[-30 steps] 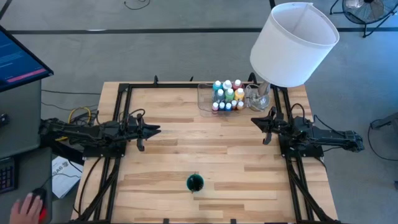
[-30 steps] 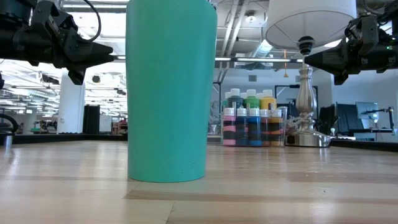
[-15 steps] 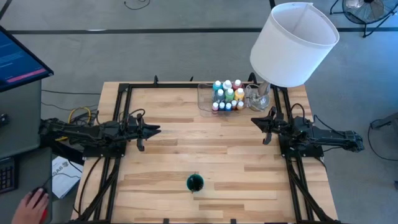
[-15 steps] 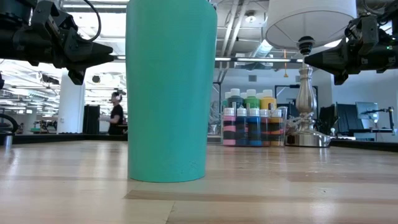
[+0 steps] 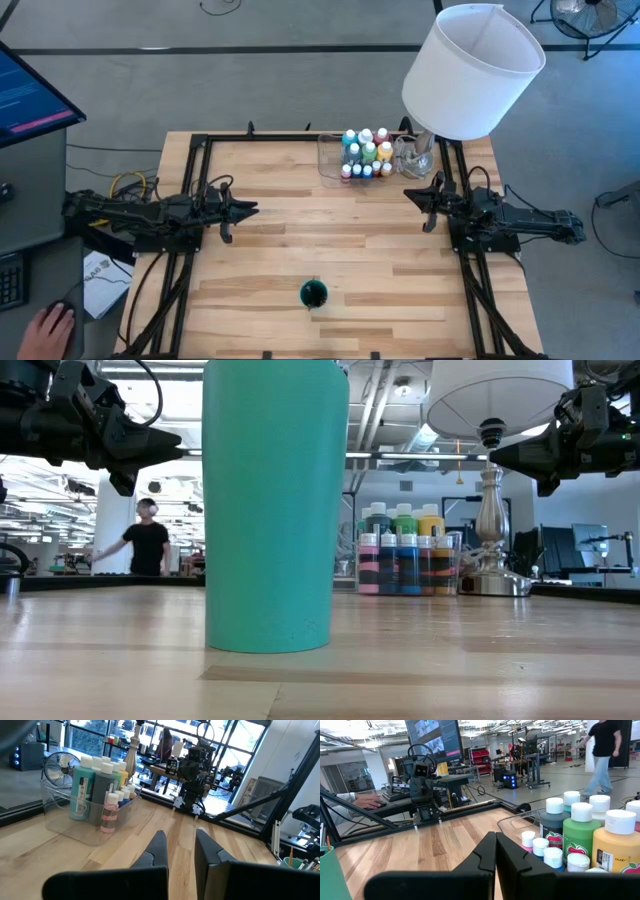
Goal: Pick & Place Paint Supplies
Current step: Return to Home Position
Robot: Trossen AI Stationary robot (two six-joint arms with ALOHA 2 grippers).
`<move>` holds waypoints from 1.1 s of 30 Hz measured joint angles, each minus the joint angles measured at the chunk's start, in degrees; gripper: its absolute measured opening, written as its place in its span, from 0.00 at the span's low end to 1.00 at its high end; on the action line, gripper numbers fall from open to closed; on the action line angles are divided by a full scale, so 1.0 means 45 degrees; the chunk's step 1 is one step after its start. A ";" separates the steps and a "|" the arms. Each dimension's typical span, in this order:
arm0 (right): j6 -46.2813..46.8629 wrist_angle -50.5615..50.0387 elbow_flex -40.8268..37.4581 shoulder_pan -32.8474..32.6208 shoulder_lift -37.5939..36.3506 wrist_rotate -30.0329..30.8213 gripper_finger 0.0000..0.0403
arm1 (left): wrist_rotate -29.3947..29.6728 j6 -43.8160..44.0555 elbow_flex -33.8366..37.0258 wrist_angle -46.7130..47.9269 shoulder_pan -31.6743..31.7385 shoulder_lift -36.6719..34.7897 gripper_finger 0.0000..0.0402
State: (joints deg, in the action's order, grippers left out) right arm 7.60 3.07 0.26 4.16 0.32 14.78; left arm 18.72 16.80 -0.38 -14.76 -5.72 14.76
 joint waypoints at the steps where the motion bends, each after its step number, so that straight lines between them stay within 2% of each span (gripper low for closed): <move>1: -0.0003 0.0000 0.0002 0.0002 0.0000 -0.0003 0.00 | -0.0001 0.0001 0.0000 -0.0004 0.0000 0.0001 0.00; 33: -0.0003 0.0000 0.0002 -0.0003 0.0000 -0.0003 0.00 | 0.0046 0.0002 0.0000 -0.0170 0.0000 0.0002 0.00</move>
